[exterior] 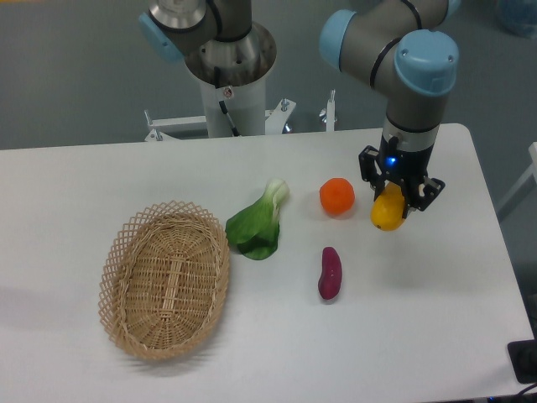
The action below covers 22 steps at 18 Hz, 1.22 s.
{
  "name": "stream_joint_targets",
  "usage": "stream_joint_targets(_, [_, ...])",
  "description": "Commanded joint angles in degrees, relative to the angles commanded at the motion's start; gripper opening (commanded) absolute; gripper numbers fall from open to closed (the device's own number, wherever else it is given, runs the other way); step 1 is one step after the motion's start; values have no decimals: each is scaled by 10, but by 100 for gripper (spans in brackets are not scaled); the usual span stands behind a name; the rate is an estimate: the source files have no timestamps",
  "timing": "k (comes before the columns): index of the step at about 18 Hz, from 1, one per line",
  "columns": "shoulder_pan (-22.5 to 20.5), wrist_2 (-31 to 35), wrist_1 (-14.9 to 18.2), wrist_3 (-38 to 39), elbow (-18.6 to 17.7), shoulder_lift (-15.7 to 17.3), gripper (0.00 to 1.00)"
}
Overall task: Place the mango on the table
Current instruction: 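Lower the held yellow mango toward the table beside the sweet potato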
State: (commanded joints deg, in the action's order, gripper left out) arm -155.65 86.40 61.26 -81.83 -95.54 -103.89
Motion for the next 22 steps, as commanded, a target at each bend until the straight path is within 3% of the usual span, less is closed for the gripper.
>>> stream_joint_targets(5, [2,-1,-2,2,5,-5,45])
stream_joint_targets(13, [19,-2,-11,47,25,-42,45])
stream_joint_targets(16, [37,-3,-42,103,32,-64,45])
stream_joint_targets(20, [61,-11,-118,186,47,-111,45])
stream_joint_targets(22, [69,-11,-127,210,66,-138,45])
